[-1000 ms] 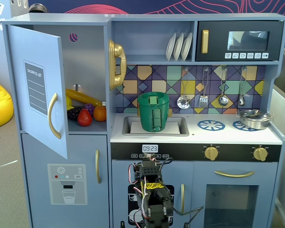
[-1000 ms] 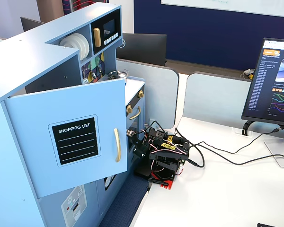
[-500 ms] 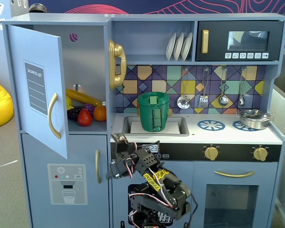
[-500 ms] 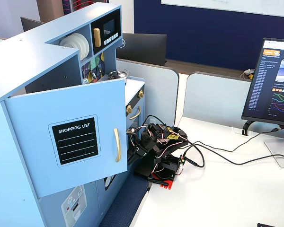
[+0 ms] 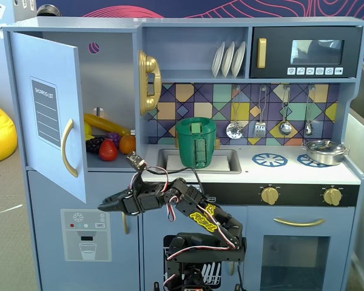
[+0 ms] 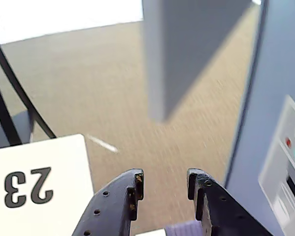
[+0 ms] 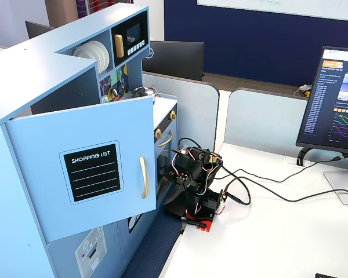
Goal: Close the left cabinet door
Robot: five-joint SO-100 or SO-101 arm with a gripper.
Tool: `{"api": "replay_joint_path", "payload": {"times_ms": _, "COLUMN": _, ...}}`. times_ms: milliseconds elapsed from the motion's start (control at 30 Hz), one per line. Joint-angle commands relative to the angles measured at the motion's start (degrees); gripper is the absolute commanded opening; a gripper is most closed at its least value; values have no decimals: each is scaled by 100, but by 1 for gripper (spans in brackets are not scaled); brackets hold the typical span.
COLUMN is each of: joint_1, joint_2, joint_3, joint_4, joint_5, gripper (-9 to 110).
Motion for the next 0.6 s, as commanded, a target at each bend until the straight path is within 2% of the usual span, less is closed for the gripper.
{"api": "replay_joint_path", "payload": {"times_ms": 0, "joint_1": -413, "joint_2": -308, "joint_3": -650, "joint_4": -352, "joint_5": -167, "gripper": 0}}
{"api": "replay_joint_path", "payload": {"times_ms": 567, "joint_1": -1239, "joint_2": -2136, "joint_3": -2584, "joint_4": -1002, "joint_5": -536, "gripper": 0}}
